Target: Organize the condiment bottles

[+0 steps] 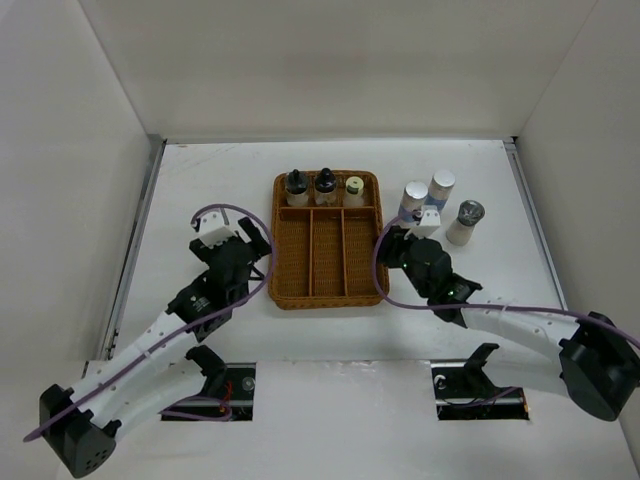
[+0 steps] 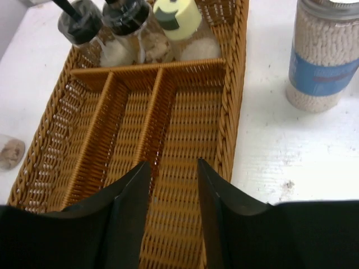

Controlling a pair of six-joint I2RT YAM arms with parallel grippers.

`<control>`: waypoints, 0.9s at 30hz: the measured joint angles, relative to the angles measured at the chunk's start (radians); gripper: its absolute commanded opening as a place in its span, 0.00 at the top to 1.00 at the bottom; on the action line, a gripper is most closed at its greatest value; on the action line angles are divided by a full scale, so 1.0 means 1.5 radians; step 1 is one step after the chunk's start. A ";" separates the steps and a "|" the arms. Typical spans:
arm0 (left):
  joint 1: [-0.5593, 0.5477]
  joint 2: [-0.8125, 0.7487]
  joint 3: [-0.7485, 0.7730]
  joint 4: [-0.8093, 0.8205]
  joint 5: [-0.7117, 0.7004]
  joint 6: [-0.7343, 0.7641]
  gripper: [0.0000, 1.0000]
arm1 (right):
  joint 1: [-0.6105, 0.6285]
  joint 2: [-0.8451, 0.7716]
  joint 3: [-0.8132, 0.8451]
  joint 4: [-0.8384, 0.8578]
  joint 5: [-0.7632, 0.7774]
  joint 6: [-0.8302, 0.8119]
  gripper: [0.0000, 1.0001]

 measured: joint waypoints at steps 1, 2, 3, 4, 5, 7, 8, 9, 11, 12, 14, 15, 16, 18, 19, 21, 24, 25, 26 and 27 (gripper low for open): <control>0.013 0.007 0.009 -0.018 -0.012 0.001 0.22 | 0.000 -0.002 -0.004 0.010 0.000 0.001 0.43; 0.030 0.016 0.016 -0.032 -0.022 0.002 0.22 | 0.000 -0.006 -0.007 0.021 0.000 0.000 0.40; 0.049 0.025 0.018 -0.040 -0.029 0.003 0.22 | 0.000 -0.013 -0.010 0.032 0.000 0.000 0.38; 0.070 0.034 0.018 -0.048 -0.032 0.005 0.22 | 0.000 -0.020 -0.015 0.047 -0.001 0.000 0.37; 0.095 0.045 0.018 -0.051 -0.033 0.009 0.22 | 0.000 -0.028 -0.019 0.060 -0.001 0.000 0.35; 0.145 0.069 0.018 -0.050 -0.025 0.018 0.22 | 0.001 -0.036 -0.023 0.082 -0.001 0.001 0.33; 0.171 0.083 0.019 -0.050 -0.016 0.021 0.22 | 0.002 -0.038 -0.024 0.088 -0.001 0.000 0.32; 0.195 0.096 0.019 -0.050 -0.003 0.023 0.22 | 0.004 -0.039 -0.026 0.096 -0.001 0.000 0.32; 0.236 0.119 0.019 -0.050 0.021 0.028 0.23 | 0.006 -0.040 -0.029 0.100 -0.002 0.000 0.32; 0.251 0.127 0.019 -0.050 0.031 0.031 0.24 | 0.008 -0.041 -0.032 0.102 -0.002 0.001 0.31; 0.277 0.143 0.020 -0.050 0.050 0.034 0.26 | 0.009 -0.051 -0.039 0.108 -0.002 0.001 0.31; 0.283 0.153 0.023 -0.050 0.055 0.035 0.26 | 0.009 -0.058 -0.042 0.108 -0.001 0.002 0.30; 0.284 0.162 0.026 -0.049 0.061 0.037 0.27 | 0.009 -0.064 -0.044 0.110 -0.001 0.003 0.30; 0.282 0.179 0.030 -0.044 0.072 0.038 0.30 | 0.009 -0.074 -0.045 0.113 -0.001 0.003 0.30; 0.280 0.185 0.030 -0.040 0.075 0.038 0.31 | 0.009 -0.076 -0.045 0.114 -0.001 0.003 0.29; 0.281 0.197 0.030 -0.032 0.082 0.040 0.34 | 0.009 -0.079 -0.045 0.113 -0.001 0.003 0.29; 0.281 0.215 0.030 -0.016 0.084 0.040 0.36 | 0.009 -0.079 -0.045 0.113 -0.001 0.003 0.29; 0.281 0.221 0.030 -0.011 0.083 0.040 0.36 | 0.009 -0.079 -0.045 0.113 -0.001 0.004 0.29; 0.281 0.227 0.029 -0.007 0.083 0.040 0.36 | 0.009 -0.079 -0.045 0.113 -0.001 0.004 0.29; 0.281 0.231 0.028 -0.001 0.080 0.040 0.37 | 0.009 -0.079 -0.045 0.113 -0.001 0.004 0.29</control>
